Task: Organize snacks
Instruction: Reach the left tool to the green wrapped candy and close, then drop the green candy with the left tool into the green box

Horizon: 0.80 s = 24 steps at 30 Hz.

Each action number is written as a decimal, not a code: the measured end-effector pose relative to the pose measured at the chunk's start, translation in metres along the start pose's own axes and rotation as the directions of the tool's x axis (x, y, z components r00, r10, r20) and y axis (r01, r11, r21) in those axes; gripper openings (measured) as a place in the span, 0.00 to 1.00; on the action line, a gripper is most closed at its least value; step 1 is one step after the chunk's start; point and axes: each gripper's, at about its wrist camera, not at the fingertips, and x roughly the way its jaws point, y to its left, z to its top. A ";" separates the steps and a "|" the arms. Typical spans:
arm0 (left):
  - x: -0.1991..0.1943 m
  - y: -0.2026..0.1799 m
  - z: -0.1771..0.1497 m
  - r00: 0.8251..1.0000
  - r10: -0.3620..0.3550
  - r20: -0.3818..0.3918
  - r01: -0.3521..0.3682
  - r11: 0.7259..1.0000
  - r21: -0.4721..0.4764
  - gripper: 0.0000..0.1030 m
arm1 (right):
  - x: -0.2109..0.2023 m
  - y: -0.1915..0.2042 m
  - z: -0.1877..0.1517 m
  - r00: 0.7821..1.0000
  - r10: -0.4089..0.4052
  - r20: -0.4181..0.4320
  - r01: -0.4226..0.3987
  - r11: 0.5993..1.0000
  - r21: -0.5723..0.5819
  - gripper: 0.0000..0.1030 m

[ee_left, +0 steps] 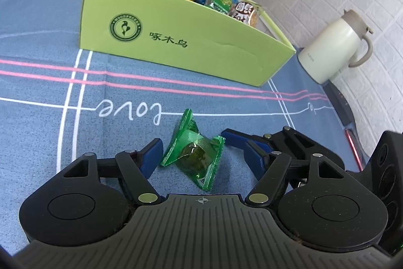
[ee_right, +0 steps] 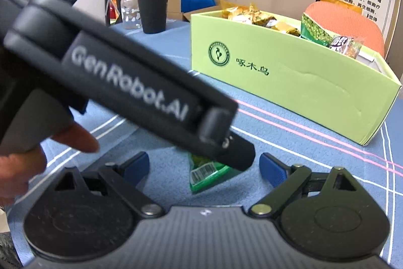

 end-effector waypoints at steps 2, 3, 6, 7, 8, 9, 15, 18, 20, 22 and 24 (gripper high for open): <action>0.000 -0.002 -0.002 1.000 0.006 0.008 -0.006 1.000 0.017 0.54 | 0.002 -0.002 0.001 1.000 0.014 -0.014 -0.014 1.000 0.008 0.91; 0.000 -0.003 -0.003 1.000 0.008 0.012 -0.008 1.000 0.023 0.54 | 0.002 -0.002 0.001 1.000 0.017 -0.016 -0.017 1.000 0.007 0.91; 0.000 -0.003 -0.004 1.000 0.011 0.015 -0.012 1.000 0.024 0.53 | 0.005 0.001 0.002 0.998 0.053 -0.033 -0.053 0.998 -0.017 0.99; -0.001 -0.002 -0.004 1.000 0.009 0.014 -0.009 1.000 0.018 0.51 | 0.004 0.000 0.003 0.998 0.059 -0.033 -0.060 0.998 -0.020 0.99; -0.001 0.000 -0.003 1.000 0.002 0.010 -0.002 1.000 0.011 0.50 | 0.004 0.000 0.002 0.997 0.065 -0.034 -0.066 0.997 -0.027 0.99; -0.002 0.002 -0.002 1.000 -0.007 0.007 0.007 1.000 0.003 0.49 | 0.003 -0.001 0.002 0.997 0.071 -0.036 -0.072 0.997 -0.031 0.99; -0.002 0.010 0.000 0.999 -0.032 0.011 0.033 0.999 -0.044 0.41 | -0.001 -0.005 0.003 1.000 0.011 -0.017 -0.012 1.000 -0.013 0.94; -0.001 0.012 -0.001 0.999 -0.033 0.000 0.033 0.998 -0.049 0.07 | -0.008 -0.003 0.002 1.000 0.024 0.009 -0.024 1.000 -0.018 0.46; -0.006 0.014 -0.001 0.998 -0.060 0.004 0.060 0.996 -0.066 0.06 | -0.014 -0.002 0.001 1.000 0.027 0.004 -0.027 0.999 -0.027 0.44; -0.007 0.011 -0.001 0.998 -0.065 0.007 0.065 0.996 -0.063 0.06 | -0.020 -0.001 0.000 1.000 0.013 0.015 -0.013 0.999 -0.032 0.44; -0.007 0.007 -0.001 0.998 -0.060 0.009 0.060 0.997 -0.051 0.06 | -0.023 -0.003 -0.001 1.000 0.009 0.019 -0.009 1.000 -0.020 0.44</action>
